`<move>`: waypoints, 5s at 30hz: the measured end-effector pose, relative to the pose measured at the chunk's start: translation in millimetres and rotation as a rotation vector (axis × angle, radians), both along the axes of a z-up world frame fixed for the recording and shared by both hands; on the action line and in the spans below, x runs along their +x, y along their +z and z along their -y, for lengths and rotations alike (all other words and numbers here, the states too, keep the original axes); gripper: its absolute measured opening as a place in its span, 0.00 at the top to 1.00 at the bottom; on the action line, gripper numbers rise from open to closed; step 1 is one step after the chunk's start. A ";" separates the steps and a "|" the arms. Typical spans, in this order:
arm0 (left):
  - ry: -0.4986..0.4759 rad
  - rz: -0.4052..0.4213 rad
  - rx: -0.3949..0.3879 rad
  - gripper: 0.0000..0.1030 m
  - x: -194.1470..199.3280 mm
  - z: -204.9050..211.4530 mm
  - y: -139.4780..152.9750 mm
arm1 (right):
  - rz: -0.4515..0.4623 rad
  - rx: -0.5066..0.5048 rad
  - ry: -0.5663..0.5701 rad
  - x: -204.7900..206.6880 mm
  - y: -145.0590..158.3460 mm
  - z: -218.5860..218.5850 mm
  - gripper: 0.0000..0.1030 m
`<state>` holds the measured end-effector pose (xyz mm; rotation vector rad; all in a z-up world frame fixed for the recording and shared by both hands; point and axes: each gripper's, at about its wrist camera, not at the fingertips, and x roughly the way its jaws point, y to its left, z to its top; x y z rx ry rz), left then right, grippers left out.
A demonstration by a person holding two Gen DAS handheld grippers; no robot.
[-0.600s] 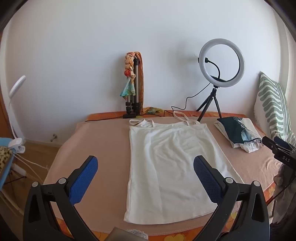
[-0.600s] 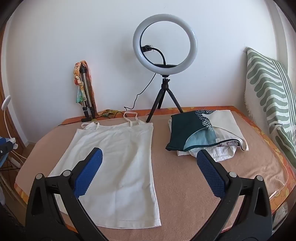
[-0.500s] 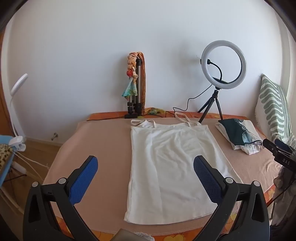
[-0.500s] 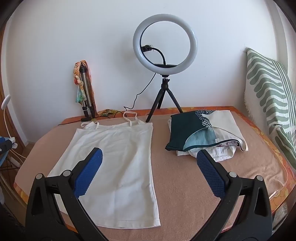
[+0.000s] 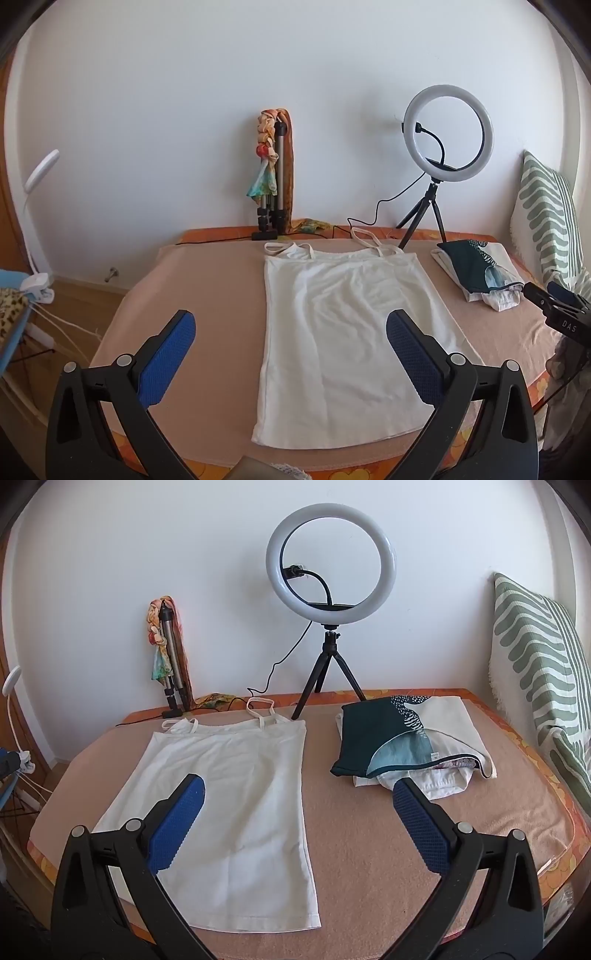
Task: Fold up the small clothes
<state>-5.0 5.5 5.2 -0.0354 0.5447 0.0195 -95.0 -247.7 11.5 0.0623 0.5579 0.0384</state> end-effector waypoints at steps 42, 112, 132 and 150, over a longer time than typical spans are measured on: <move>-0.008 0.019 -0.007 0.00 -1.6 -1.0 4.5 | -0.003 -0.007 0.001 1.5 -2.1 -0.7 0.00; -0.128 -0.420 -0.436 0.55 23.3 -81.1 -142.2 | -0.460 0.079 0.521 196.5 -43.1 -254.3 0.65; -0.160 -0.493 -0.491 0.79 33.2 -81.6 -166.4 | -0.653 0.038 0.463 308.8 -139.9 -353.3 0.69; -0.182 -0.493 -0.589 0.94 38.7 -91.5 -172.7 | -0.676 -0.185 0.416 336.2 -171.7 -389.7 0.88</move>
